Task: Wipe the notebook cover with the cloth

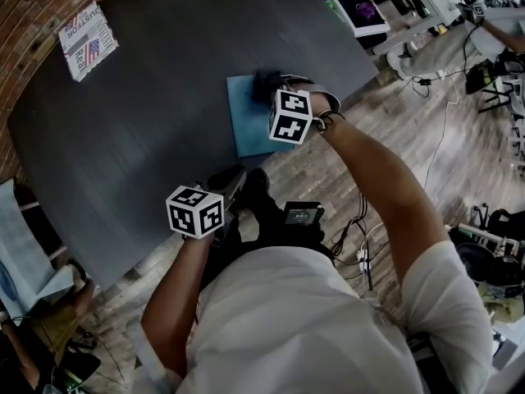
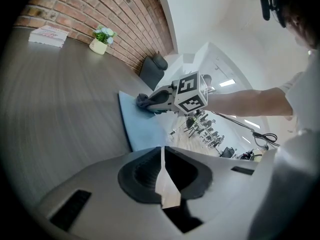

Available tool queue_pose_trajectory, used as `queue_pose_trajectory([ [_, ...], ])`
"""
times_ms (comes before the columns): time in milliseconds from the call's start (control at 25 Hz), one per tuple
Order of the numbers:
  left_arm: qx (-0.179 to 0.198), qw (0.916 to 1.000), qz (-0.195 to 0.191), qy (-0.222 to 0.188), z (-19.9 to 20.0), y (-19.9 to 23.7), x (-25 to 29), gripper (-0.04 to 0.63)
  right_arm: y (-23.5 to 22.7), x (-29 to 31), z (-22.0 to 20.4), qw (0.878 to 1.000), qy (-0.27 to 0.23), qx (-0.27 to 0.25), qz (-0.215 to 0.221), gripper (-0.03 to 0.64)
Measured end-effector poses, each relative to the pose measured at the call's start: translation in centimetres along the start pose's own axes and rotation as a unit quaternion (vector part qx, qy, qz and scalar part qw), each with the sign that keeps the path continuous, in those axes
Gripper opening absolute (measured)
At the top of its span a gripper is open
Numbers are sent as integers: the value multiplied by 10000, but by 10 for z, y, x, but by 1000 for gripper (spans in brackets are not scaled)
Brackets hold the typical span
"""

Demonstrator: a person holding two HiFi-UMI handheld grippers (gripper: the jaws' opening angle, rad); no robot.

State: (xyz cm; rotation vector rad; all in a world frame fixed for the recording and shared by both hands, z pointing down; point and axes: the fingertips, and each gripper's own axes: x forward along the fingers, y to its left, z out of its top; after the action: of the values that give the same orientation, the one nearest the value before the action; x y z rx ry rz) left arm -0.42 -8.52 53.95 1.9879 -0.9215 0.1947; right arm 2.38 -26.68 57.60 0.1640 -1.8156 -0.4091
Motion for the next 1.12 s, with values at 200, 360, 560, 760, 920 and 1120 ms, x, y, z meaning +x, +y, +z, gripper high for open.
queue_pose_trajectory([
  [200, 19, 10000, -47, 17, -2, -1, -1, 29, 7, 1, -2, 10000, 36, -2, -2, 81],
  [360, 32, 10000, -68, 33, -3, -3, -1, 29, 17, -1, -2, 10000, 36, 8, 72, 81],
  [560, 64, 9999, -113, 49, -5, -8, 0, 29, 28, -4, -3, 9999, 34, 35, 145, 81],
  [760, 100, 9998, -142, 71, -8, -12, 0, 29, 38, -8, -3, 9998, 11, 65, 176, 81],
  [920, 122, 9998, -161, 90, -10, -14, -1, 29, 44, -10, -3, 9997, 8, 87, 219, 81],
  [1120, 166, 9996, -199, 104, -11, -18, 1, 29, 53, -12, -5, 9995, -17, 142, 265, 81],
])
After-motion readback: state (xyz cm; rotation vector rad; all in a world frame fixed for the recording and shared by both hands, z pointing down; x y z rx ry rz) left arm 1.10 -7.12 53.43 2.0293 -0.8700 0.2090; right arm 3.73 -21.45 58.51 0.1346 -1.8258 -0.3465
